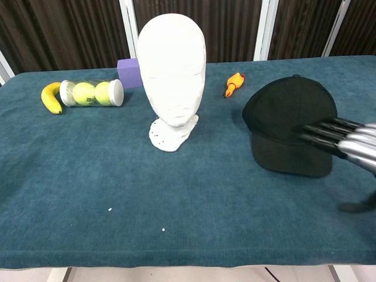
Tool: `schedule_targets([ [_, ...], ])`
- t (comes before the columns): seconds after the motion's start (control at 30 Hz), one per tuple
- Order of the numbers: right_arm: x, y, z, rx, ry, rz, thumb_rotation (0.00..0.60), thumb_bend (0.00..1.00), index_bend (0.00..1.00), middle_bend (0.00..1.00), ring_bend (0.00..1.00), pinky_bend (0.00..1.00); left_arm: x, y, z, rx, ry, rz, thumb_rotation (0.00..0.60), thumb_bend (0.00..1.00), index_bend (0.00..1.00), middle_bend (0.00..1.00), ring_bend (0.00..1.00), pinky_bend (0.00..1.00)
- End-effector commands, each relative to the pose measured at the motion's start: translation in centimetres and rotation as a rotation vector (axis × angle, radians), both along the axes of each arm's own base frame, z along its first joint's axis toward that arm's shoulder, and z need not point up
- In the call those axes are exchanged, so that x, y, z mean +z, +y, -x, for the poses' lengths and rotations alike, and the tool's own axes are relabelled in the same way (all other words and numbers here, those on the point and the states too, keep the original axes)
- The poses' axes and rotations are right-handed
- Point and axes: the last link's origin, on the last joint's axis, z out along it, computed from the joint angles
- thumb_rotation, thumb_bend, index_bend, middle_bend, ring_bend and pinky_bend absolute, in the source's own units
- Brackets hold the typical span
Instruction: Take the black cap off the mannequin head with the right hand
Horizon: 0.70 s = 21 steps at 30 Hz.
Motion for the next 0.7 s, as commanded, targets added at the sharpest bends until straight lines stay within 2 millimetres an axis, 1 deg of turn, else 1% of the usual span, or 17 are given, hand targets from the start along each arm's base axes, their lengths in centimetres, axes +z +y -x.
schedule_targets([
  [0.03, 3.8, 3.6, 0.8, -0.085, 0.075, -0.053, 0.600, 0.00, 0.00, 0.00, 0.00, 0.00, 0.1, -0.3, -0.1, -0.002, 0.006, -0.004, 0.600, 0.35, 0.00, 0.00, 0.02, 0.11],
  [0.1, 5.6, 4.0, 0.2, -0.098, 0.012, 0.008, 0.600, 0.00, 0.00, 0.00, 0.00, 0.00, 0.2, -0.6, -0.2, 0.009, 0.015, -0.008, 0.600, 0.35, 0.00, 0.00, 0.02, 0.11],
  [0.13, 6.9, 4.2, 0.1, -0.112, -0.016, 0.061, 0.600, 0.00, 0.00, 0.00, 0.00, 0.00, 0.2, -0.8, -0.1, 0.031, 0.029, -0.008, 0.600, 0.35, 0.00, 0.00, 0.01, 0.11],
  [0.17, 8.0, 4.4, 0.3, -0.126, -0.009, 0.103, 0.600, 0.00, 0.00, 0.00, 0.00, 0.00, 0.3, -1.1, -0.1, 0.056, 0.043, -0.004, 0.600, 0.35, 0.00, 0.00, 0.01, 0.11],
  [0.2, 9.3, 4.5, 0.7, -0.149, 0.021, 0.149, 0.600, 0.00, 0.00, 0.00, 0.00, 0.00, 0.3, -1.3, -0.1, 0.084, 0.054, 0.001, 0.600, 0.36, 0.00, 0.00, 0.01, 0.11],
  [0.23, 10.9, 4.8, 1.5, -0.205, 0.083, 0.215, 0.600, 0.00, 0.00, 0.00, 0.00, 0.01, 0.2, -1.6, -0.1, 0.117, 0.066, 0.011, 0.600, 0.36, 0.00, 0.00, 0.00, 0.11],
  [0.27, 11.9, 5.0, 2.1, -0.260, 0.122, 0.257, 0.600, 0.00, 0.00, 0.00, 0.00, 0.04, 0.1, -1.8, -0.2, 0.138, 0.075, 0.020, 0.600, 0.36, 0.00, 0.00, 0.00, 0.11],
  [0.3, 12.7, 5.2, 2.5, -0.314, 0.134, 0.304, 0.600, 0.00, 0.00, 0.00, 0.00, 0.06, 0.0, -1.9, -0.2, 0.158, 0.091, 0.031, 0.600, 0.36, 0.00, 0.00, 0.00, 0.10],
  [0.33, 13.5, 5.4, 2.9, -0.367, 0.108, 0.366, 0.600, 0.00, 0.00, 0.00, 0.00, 0.07, -0.1, -2.0, -0.3, 0.174, 0.110, 0.041, 0.600, 0.36, 0.00, 0.00, 0.00, 0.10],
  [0.43, 14.5, 6.3, 4.5, -0.465, 0.003, 0.441, 0.600, 0.00, 0.00, 0.00, 0.00, 0.07, -0.1, -2.0, -0.9, 0.167, 0.125, 0.033, 0.600, 0.36, 0.00, 0.00, 0.00, 0.10],
  [0.5, 14.7, 6.3, 5.6, -0.496, -0.044, 0.460, 0.600, 0.00, 0.00, 0.00, 0.00, 0.07, -0.1, -2.0, -1.0, 0.158, 0.128, 0.015, 0.600, 0.36, 0.00, 0.00, 0.00, 0.10],
  [0.57, 14.8, 6.1, 6.7, -0.524, -0.001, 0.460, 0.600, 0.00, 0.00, 0.00, 0.00, 0.07, 0.0, -1.9, -1.0, 0.150, 0.144, 0.002, 0.600, 0.36, 0.00, 0.00, 0.00, 0.10],
  [0.7, 14.8, 5.8, 6.9, -0.529, 0.007, 0.470, 0.600, 0.00, 0.00, 0.00, 0.00, 0.07, 0.0, -1.8, -1.0, 0.152, 0.142, -0.002, 0.600, 0.36, 0.00, 0.00, 0.00, 0.09],
])
